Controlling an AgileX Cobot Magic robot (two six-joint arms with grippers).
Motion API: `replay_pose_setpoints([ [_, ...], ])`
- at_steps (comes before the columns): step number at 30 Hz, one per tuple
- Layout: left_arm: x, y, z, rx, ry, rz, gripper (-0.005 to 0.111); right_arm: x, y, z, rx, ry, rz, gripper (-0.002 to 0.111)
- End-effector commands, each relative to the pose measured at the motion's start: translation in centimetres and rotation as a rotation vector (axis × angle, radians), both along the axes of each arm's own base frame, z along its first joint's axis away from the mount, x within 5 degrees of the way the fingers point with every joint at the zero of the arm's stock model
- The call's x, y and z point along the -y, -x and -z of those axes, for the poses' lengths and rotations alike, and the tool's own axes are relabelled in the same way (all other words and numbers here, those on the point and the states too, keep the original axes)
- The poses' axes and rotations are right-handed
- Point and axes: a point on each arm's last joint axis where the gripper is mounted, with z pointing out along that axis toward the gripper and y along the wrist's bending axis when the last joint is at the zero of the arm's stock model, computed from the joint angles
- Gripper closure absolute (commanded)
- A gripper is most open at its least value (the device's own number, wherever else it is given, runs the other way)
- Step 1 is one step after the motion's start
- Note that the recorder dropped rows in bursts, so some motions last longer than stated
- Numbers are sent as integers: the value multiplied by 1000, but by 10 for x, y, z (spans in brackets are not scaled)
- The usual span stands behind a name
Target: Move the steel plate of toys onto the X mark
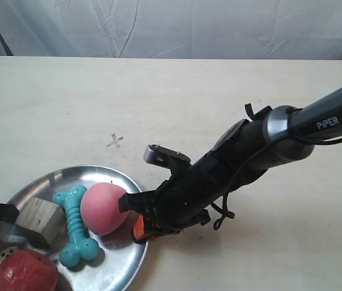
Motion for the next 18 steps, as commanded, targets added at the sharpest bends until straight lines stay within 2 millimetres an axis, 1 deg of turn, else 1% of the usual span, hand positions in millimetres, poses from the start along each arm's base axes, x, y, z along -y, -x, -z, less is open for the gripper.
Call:
replay_pose_setpoints([
  [1,26,-7,-18,-74,229,-117,107,-23,14,-15,-78,-168,-102,109],
  [5,28,-13,-27,-85,257,-93,107,-19,9,-17,-93,-190,-83,109],
  [8,28,-21,-35,-72,261,-65,107,-9,-3,-21,-102,-226,-54,109],
  [12,28,-31,-50,-80,284,-21,107,0,-21,-35,-99,-300,-55,109],
  [15,28,-42,-58,-111,281,-12,107,4,-34,-45,-114,-297,-67,109],
  [18,27,-61,-63,-92,266,-25,107,6,-49,-51,-153,-277,-72,109],
])
